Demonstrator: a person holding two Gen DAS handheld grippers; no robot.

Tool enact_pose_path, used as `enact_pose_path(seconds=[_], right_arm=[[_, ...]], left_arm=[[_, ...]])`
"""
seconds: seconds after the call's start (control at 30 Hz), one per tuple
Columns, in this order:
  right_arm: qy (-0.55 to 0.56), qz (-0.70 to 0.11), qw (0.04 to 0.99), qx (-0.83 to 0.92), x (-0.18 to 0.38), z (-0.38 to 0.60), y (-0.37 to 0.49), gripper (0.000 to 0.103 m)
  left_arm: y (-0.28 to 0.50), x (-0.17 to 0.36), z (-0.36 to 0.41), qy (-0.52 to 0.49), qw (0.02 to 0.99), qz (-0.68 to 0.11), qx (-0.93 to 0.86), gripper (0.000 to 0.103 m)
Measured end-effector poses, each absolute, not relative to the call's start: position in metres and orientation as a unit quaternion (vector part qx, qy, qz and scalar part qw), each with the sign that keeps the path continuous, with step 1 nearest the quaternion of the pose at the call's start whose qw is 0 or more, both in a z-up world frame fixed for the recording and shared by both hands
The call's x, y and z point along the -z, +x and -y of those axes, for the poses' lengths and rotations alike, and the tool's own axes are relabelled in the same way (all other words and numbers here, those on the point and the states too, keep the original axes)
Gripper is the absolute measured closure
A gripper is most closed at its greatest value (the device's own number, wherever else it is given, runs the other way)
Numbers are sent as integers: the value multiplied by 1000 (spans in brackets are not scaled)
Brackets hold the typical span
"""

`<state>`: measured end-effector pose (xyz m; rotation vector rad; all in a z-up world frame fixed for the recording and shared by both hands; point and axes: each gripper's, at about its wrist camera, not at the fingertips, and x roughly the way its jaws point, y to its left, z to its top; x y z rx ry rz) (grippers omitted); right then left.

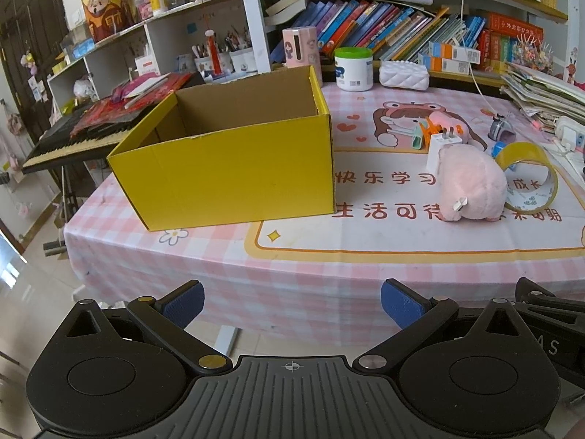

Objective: Organize objects

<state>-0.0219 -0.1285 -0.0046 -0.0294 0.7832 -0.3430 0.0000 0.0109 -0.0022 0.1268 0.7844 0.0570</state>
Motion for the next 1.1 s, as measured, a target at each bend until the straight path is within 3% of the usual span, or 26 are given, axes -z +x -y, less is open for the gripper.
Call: enact_pose_path(seconds=[1.1], right_arm=[[-15, -381, 908, 173, 5, 127, -23, 0]], left_arm=[[2, 4, -15, 57, 922, -384, -18, 0]])
